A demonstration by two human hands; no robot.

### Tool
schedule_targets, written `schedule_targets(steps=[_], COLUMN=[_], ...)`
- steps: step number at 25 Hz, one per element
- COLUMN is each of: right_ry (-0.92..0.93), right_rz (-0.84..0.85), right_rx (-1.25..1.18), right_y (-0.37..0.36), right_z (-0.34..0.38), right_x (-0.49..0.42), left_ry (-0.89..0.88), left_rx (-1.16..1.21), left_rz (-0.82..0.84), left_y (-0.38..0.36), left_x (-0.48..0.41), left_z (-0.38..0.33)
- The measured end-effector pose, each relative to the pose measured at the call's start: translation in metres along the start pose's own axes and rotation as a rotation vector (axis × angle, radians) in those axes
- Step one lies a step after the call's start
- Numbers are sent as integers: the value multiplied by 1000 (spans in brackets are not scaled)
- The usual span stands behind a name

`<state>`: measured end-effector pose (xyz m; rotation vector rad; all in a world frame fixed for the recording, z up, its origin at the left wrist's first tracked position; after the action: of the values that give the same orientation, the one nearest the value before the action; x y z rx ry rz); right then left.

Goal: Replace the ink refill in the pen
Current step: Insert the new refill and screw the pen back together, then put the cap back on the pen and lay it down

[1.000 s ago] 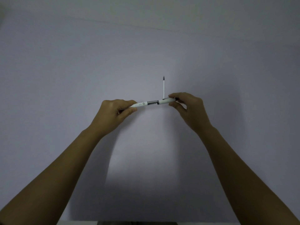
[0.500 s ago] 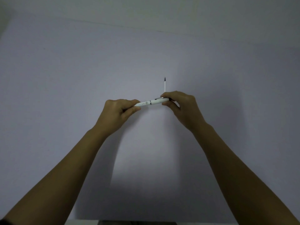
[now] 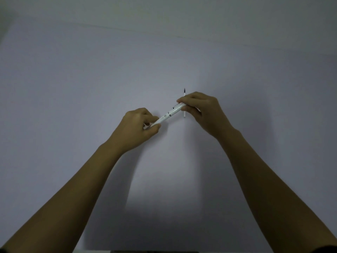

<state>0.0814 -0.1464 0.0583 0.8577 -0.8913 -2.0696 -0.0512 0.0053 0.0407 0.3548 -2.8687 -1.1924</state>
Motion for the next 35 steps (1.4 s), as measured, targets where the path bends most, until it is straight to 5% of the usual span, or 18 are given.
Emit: schedule_targets(steps=[8,13,18,35], right_ry=[-41,-295,-598,-596], right_rz=[1,-153,120,103], right_rx=[31,87,229,399], right_y=[-4,-25,-76,-95], right_z=[-14,-41,-62,-68], right_x=[-9,10,40,52], left_ry=[0,303,495,374], left_rx=[-10,191,193,-41], left_rz=[-28,-119,-157,-219], left_y=[-11,-35,-68,-91], left_x=[1,-12,-33,-47], left_z=[-7,5,16,20])
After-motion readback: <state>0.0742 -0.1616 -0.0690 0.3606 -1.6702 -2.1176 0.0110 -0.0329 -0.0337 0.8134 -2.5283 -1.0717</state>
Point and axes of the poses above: each hand's wrist, its own x-axis away from the middle knuckle, its own y-axis out of the back of the hand, z = x × y, the point moved 3 cm from there along -x, towards the middle knuckle, and after that the axes turned 5 degrees about x, right-handed, at the moved point
